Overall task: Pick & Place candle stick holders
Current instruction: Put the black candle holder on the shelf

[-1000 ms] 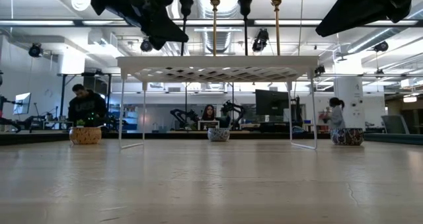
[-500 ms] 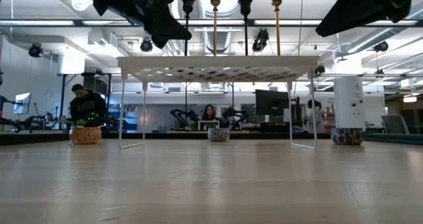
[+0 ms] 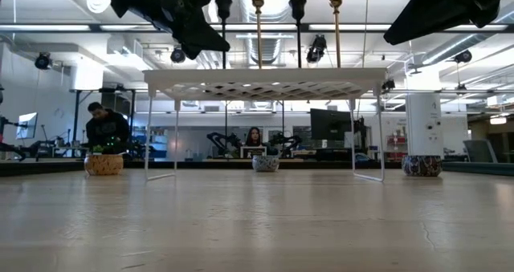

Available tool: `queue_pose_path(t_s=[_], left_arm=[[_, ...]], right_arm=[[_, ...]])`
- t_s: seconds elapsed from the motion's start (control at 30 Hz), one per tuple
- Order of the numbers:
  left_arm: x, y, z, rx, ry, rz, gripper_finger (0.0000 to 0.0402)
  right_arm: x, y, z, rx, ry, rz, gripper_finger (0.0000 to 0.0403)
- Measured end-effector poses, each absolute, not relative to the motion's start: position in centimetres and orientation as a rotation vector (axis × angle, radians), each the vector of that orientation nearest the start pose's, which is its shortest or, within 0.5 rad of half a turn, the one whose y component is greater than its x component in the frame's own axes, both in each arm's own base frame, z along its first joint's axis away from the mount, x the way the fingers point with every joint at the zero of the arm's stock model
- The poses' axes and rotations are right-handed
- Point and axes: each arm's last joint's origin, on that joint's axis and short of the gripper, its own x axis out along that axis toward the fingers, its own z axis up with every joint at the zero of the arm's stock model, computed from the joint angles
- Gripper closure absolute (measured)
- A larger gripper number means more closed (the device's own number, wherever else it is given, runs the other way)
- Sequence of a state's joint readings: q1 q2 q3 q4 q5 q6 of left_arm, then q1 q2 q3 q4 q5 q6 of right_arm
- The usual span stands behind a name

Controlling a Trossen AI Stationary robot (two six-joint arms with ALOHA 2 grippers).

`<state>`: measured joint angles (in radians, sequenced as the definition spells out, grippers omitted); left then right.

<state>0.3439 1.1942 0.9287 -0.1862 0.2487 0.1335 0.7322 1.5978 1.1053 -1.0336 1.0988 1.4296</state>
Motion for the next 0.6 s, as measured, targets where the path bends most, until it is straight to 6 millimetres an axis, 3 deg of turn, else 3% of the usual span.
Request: queue_pose_path(t_s=[0.27, 0.6], left_arm=[[23.7, 8.0, 30.8, 0.018, 0.439, 0.113, 0.0385], [24.0, 8.1, 30.4, 0.016, 0.459, 0.116, 0.0385]], right_arm=[[22.2, 16.5, 22.4, 0.108, 0.484, -0.778, 0.0349], [22.2, 16.5, 22.3, 0.112, 0.482, -0.778, 0.0343]])
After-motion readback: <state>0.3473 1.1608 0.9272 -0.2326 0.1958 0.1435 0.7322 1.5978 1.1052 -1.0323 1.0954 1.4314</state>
